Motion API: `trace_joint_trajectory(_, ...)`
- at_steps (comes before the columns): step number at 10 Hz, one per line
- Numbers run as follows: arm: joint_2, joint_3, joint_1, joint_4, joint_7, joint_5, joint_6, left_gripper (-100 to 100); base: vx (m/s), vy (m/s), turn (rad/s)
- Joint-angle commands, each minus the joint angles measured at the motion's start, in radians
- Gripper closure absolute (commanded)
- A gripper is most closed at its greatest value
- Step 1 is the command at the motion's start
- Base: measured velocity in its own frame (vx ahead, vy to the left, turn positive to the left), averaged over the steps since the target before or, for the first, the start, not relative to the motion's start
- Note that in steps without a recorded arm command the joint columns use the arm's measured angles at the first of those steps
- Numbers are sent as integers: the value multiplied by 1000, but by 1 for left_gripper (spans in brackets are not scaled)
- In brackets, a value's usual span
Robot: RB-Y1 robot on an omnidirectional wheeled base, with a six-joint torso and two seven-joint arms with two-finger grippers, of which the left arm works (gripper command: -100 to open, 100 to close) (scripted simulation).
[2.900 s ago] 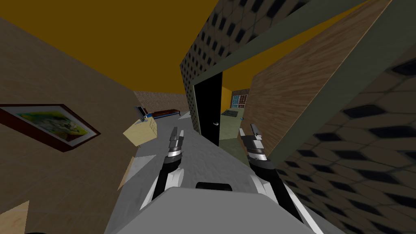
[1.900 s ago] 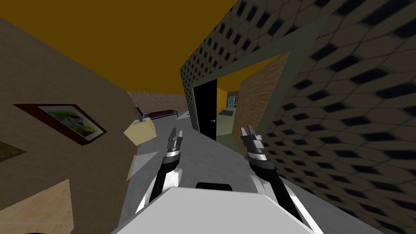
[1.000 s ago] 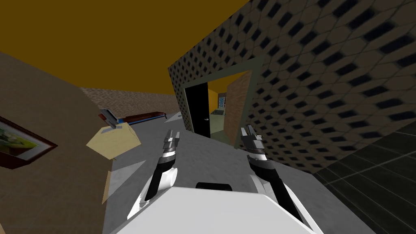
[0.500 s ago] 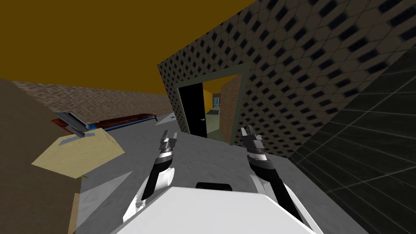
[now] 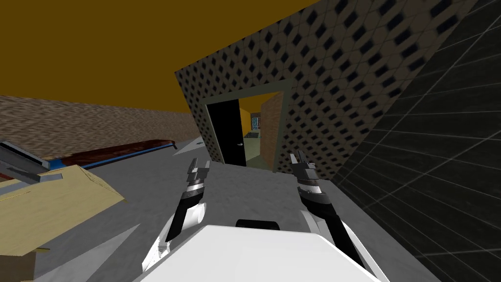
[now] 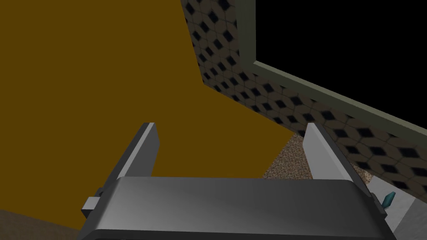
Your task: Push the door open
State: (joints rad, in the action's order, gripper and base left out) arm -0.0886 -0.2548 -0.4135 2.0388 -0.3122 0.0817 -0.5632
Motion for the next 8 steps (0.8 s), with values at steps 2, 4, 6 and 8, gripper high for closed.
trace_joint_trajectory(2,-8,-37,12,-26,-52,16,-6,-100,-6,61,-222)
trace_joint_trajectory(4,-14,-69,20,-48,-97,30,-13,-100,6,84,-280)
trace_joint_trajectory(6,-18,-94,27,-65,-130,41,-18,-100,2,96,-177)
trace_joint_trajectory(8,-24,-126,35,-88,-174,55,-25,-100,8,77,-242)
